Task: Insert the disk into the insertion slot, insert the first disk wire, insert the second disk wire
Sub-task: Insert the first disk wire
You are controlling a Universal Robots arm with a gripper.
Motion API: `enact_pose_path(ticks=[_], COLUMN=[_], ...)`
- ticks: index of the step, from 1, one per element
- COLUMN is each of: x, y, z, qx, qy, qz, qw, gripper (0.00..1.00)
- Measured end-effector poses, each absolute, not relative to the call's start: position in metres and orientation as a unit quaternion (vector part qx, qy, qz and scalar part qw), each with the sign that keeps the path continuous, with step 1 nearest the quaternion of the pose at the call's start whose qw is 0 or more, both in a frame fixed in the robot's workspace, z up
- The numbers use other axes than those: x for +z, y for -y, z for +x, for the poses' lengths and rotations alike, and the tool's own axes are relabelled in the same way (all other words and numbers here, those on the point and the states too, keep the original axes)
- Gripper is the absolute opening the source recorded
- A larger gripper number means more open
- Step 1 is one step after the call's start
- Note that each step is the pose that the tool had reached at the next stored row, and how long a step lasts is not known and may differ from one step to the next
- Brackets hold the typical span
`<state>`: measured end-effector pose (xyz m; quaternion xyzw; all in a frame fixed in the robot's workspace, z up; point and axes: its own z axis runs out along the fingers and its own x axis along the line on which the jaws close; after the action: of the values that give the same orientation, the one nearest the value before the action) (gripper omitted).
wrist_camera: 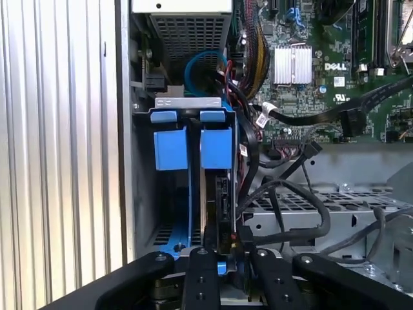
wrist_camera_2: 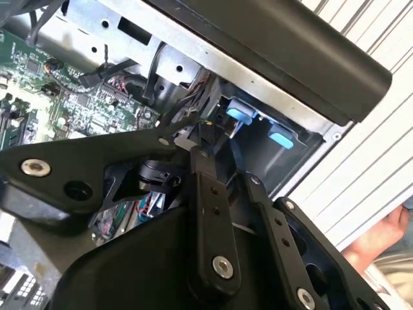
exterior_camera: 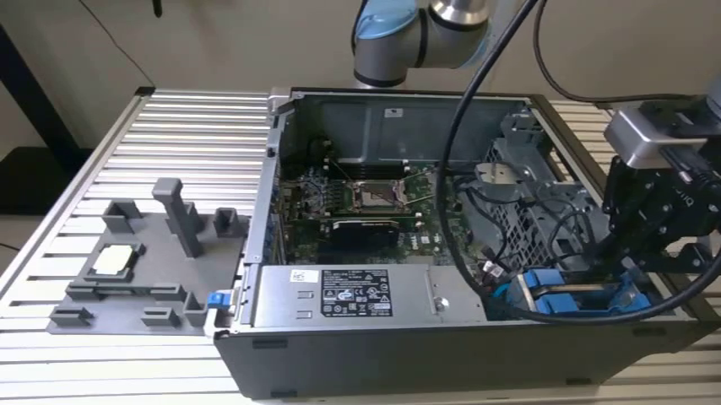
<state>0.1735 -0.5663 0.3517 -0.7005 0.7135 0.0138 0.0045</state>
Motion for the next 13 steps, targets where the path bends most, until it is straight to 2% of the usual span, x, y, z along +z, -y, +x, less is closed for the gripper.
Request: enact_pose_path(ticks=[9, 13], x=[0.390, 0.391], y=[0.566, 0.566], z=[0.174, 0.174], qx=[0.014, 0.014], qy=[-0.714, -0.714], qz=[-0.700, -0.700], qw=[0.005, 0.005], gripper=[0.27, 0.27])
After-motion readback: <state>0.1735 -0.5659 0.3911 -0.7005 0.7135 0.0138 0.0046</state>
